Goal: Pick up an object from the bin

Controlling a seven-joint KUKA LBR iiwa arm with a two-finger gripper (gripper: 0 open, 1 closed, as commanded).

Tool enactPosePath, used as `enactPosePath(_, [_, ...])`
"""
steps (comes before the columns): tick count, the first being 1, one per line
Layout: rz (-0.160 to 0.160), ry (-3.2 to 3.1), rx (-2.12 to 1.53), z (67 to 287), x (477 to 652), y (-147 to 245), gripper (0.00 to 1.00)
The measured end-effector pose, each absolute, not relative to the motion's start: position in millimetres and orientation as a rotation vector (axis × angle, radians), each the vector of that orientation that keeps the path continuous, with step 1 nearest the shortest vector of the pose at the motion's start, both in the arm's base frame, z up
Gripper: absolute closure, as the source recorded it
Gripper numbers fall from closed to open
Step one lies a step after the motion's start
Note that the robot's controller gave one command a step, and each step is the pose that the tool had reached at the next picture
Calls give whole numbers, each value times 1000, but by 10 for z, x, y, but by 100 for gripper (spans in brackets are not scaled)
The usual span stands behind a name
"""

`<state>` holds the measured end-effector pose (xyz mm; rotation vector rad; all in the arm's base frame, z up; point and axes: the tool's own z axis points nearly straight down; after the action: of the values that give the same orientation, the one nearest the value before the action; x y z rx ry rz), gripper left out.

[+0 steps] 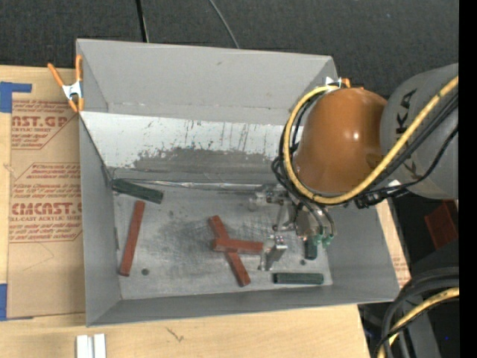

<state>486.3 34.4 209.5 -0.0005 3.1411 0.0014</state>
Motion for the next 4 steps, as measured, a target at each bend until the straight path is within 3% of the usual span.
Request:
enactPosePath(1, [2,3128,263,1583,4925,393,0])
enactPosePath(2, [0,3124,361,1340,4941,415,0])
enactPosePath(3, [0,3035,815,1181,4877,465,0])
enactPosePath(4, [0,2955,1071,761,4839,463,0])
